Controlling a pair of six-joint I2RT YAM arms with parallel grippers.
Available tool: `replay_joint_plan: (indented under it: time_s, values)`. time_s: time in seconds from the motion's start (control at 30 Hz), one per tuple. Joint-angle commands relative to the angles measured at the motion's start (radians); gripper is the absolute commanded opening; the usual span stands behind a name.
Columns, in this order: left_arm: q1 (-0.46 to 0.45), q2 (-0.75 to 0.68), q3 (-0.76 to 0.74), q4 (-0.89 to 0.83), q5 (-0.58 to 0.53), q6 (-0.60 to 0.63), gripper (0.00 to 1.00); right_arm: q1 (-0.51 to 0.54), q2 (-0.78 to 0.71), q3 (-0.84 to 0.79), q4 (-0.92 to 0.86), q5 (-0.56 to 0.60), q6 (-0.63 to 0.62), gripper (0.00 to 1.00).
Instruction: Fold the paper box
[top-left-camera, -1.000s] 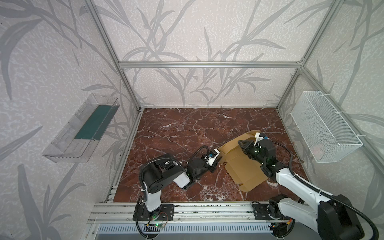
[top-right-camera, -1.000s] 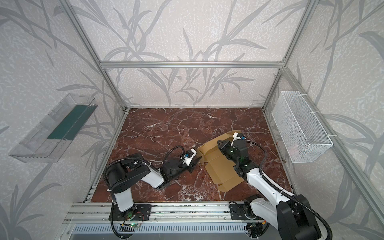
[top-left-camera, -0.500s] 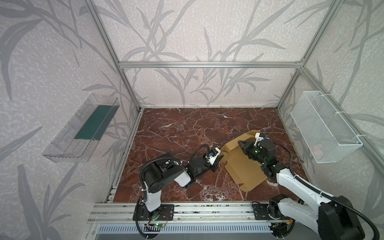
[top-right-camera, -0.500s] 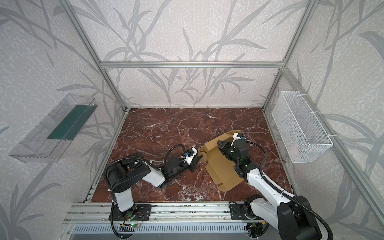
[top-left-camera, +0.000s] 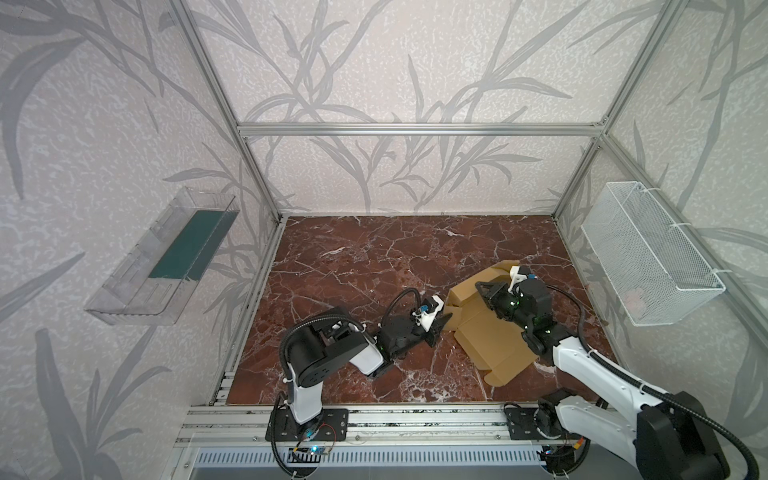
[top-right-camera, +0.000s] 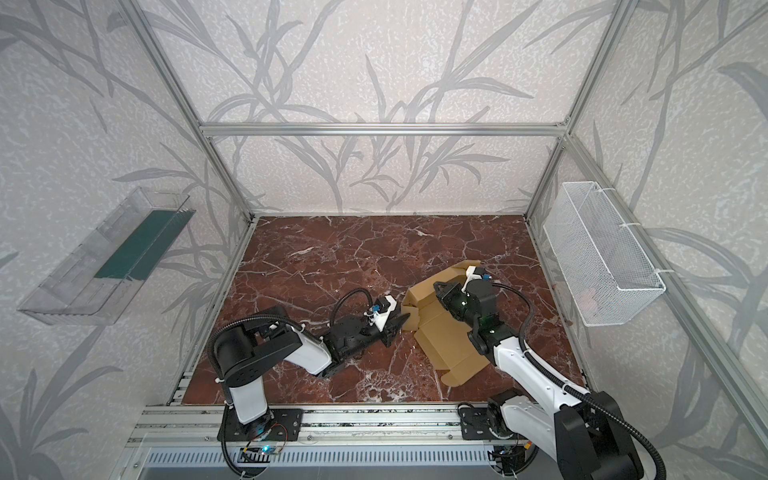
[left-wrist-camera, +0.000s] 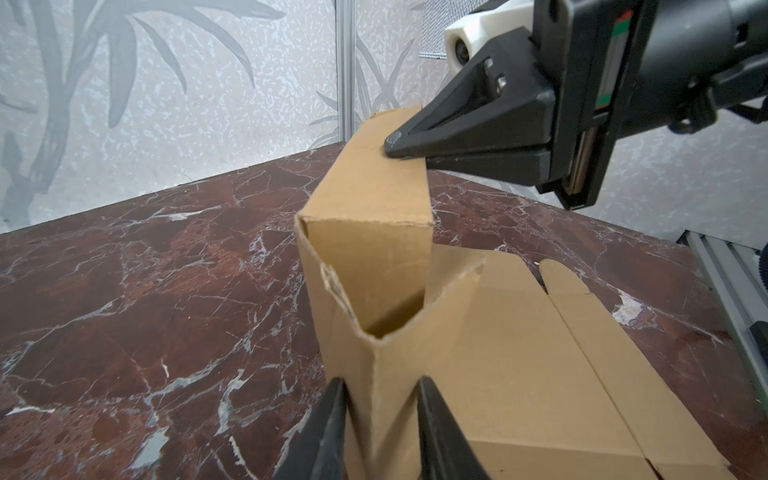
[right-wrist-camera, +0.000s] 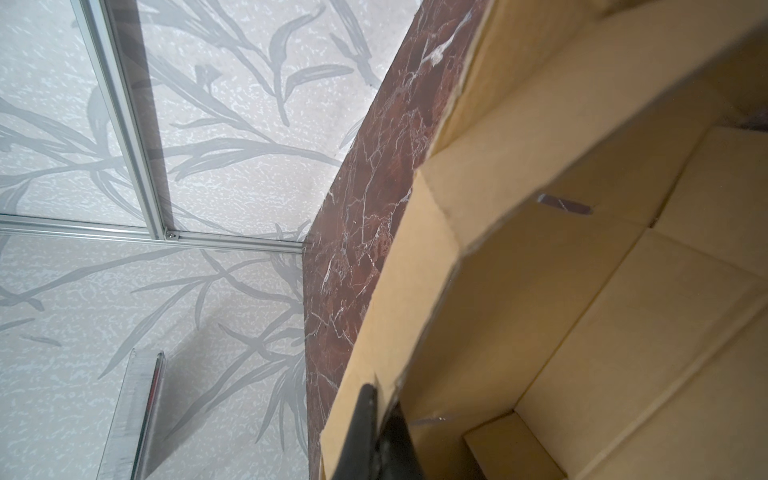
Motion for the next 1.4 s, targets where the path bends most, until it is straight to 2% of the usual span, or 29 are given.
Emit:
replay_joint_plan:
  time_s: [0.0, 0.37, 1.0, 1.37]
  values:
    - [-0.016, 0.010, 0.037, 0.035, 0.003, -0.022, 0.31, 0.006, -0.021, -0.011, -0.045, -0.014, 0.005, 0.00]
    - [-0.065, 0.000, 0.057, 0.010, -0.039, -0.065, 0.33, 0.030, -0.103, -0.017, -0.127, 0.058, 0.023, 0.00]
    - [-0.078, -0.052, 0.071, -0.057, -0.111, -0.051, 0.37, 0.036, -0.153, 0.004, -0.105, 0.046, 0.025, 0.00]
    - [-0.078, -0.076, 0.070, -0.056, -0.138, -0.039, 0.39, 0.047, -0.210, 0.093, -0.279, 0.084, 0.049, 0.00]
